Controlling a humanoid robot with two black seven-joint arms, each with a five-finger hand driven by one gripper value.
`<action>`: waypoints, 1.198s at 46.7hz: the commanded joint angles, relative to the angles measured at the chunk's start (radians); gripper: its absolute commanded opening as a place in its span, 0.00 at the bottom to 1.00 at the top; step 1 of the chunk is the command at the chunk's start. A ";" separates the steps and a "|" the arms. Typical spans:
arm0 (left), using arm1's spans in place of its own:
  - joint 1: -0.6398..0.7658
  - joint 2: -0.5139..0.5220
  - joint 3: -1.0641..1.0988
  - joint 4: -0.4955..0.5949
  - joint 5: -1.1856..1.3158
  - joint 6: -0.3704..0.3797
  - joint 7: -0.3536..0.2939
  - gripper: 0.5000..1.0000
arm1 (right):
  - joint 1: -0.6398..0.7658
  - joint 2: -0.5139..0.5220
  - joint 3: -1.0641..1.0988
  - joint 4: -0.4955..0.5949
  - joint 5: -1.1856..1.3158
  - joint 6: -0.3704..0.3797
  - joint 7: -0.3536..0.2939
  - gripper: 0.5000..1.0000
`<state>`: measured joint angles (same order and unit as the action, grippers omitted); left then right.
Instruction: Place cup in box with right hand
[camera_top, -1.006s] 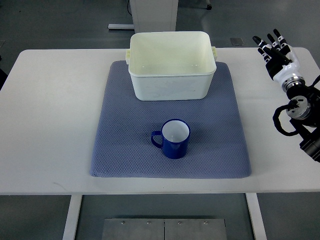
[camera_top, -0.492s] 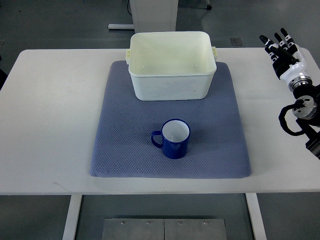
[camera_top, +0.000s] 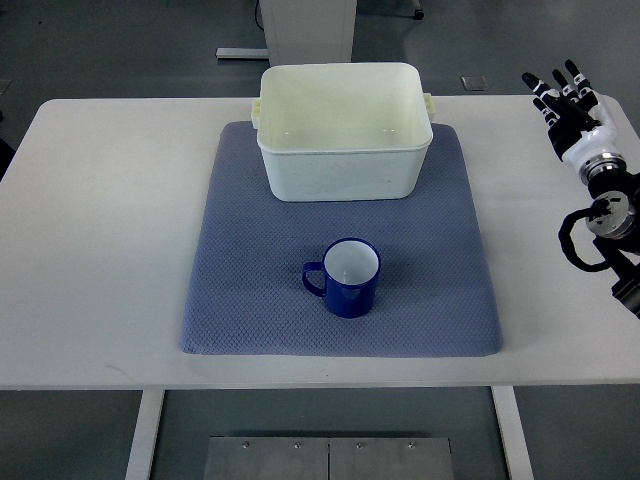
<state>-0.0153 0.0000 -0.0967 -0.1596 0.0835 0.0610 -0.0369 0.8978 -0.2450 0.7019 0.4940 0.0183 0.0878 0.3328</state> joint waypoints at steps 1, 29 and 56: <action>0.000 0.000 0.000 0.000 -0.001 0.000 0.000 1.00 | -0.002 -0.002 -0.002 0.001 0.000 0.006 0.003 1.00; 0.000 0.000 0.000 0.000 0.001 0.000 0.000 1.00 | -0.158 -0.267 0.060 0.288 -0.162 0.055 0.012 1.00; 0.000 0.000 0.000 0.000 -0.001 0.000 0.000 1.00 | -0.628 -0.473 0.257 0.776 -0.480 0.099 0.123 1.00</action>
<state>-0.0151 0.0000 -0.0965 -0.1595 0.0833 0.0612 -0.0367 0.3117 -0.7106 0.9339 1.2505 -0.4329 0.1687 0.4375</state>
